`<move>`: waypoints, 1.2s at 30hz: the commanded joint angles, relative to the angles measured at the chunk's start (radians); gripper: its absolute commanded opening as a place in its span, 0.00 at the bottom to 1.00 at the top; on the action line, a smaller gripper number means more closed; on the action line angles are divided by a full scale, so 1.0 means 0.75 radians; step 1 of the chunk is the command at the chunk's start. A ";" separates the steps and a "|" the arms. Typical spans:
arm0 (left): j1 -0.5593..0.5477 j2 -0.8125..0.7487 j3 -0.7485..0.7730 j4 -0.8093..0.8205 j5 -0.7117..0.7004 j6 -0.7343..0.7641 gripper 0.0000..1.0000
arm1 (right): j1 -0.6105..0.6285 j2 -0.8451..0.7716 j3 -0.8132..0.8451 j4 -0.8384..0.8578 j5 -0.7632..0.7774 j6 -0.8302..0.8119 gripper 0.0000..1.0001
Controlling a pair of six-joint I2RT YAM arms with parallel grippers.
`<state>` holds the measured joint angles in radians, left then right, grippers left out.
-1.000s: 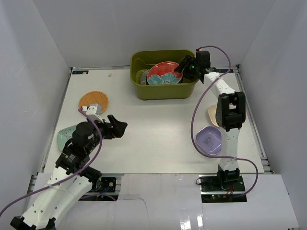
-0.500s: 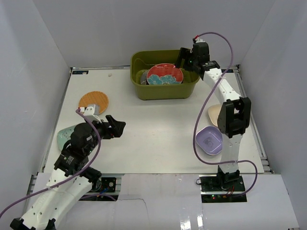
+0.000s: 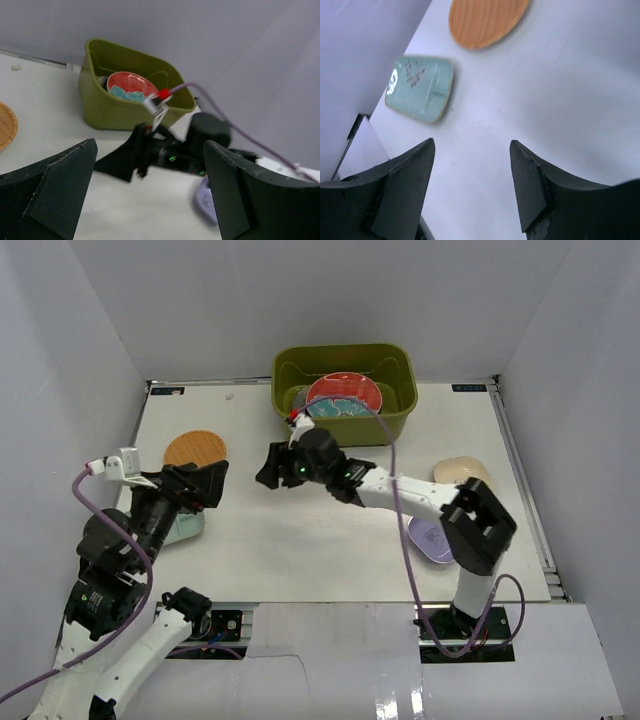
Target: Place the plates into the plastic bin on the countertop
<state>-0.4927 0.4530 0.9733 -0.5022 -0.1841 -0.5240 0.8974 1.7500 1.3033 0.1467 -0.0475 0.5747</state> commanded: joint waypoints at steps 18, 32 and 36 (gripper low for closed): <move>-0.002 -0.103 0.028 -0.077 0.188 -0.138 0.98 | 0.339 1.070 0.894 0.068 0.008 0.514 0.70; 0.000 -0.097 0.015 -0.093 0.151 -0.105 0.98 | 0.333 0.926 0.560 0.301 0.055 0.666 0.08; -0.002 -0.082 0.007 -0.093 0.157 -0.103 0.98 | 0.333 0.643 0.214 0.506 0.055 0.629 0.08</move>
<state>-0.4927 0.3775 0.9897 -0.5652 -0.0639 -0.6140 1.1473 2.3871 1.5833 0.4187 -0.0231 1.0782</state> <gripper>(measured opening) 0.978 0.102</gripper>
